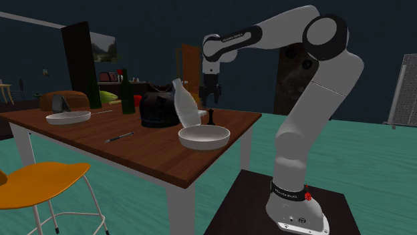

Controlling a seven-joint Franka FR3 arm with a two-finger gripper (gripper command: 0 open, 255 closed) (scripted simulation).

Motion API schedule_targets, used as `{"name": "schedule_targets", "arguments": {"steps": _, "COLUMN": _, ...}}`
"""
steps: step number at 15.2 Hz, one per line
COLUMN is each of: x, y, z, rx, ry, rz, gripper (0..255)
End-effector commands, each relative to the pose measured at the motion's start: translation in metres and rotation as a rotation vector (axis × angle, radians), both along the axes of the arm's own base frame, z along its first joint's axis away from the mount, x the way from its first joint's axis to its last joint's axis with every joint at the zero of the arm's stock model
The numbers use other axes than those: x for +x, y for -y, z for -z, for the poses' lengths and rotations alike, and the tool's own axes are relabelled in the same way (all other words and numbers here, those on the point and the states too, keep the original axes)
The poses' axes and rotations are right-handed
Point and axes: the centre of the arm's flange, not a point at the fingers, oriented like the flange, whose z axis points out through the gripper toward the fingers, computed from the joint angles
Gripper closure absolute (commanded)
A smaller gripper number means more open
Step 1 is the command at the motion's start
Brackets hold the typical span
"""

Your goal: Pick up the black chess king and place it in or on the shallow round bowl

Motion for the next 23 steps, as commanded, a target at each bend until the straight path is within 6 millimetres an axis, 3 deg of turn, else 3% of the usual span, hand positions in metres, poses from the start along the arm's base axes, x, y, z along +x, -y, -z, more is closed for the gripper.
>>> {"name": "schedule_targets", "arguments": {"steps": 1, "x": 0.005, "y": 0.001, "z": 0.026, "rx": 0.005, "ry": -0.035, "rz": -0.004, "gripper": 0}}
{"name": "schedule_targets", "arguments": {"steps": 3, "x": 0.005, "y": 0.001, "z": 0.034, "rx": 0.005, "ry": -0.035, "rz": -0.004, "gripper": 0}}
{"name": "schedule_targets", "arguments": {"steps": 10, "x": 0.005, "y": 0.001, "z": 0.034, "rx": 0.005, "ry": -0.035, "rz": -0.004, "gripper": 0}}
{"name": "schedule_targets", "arguments": {"steps": 11, "x": 0.005, "y": 0.001, "z": 0.034, "rx": 0.005, "ry": -0.035, "rz": -0.004, "gripper": 255}}
{"name": "schedule_targets", "arguments": {"steps": 20, "x": 0.005, "y": 0.001, "z": 0.034, "rx": 0.005, "ry": -0.035, "rz": -0.004, "gripper": 255}}
{"name": "schedule_targets", "arguments": {"steps": 23, "x": 0.005, "y": 0.001, "z": 0.018, "rx": 0.005, "ry": -0.035, "rz": -0.004, "gripper": 255}}
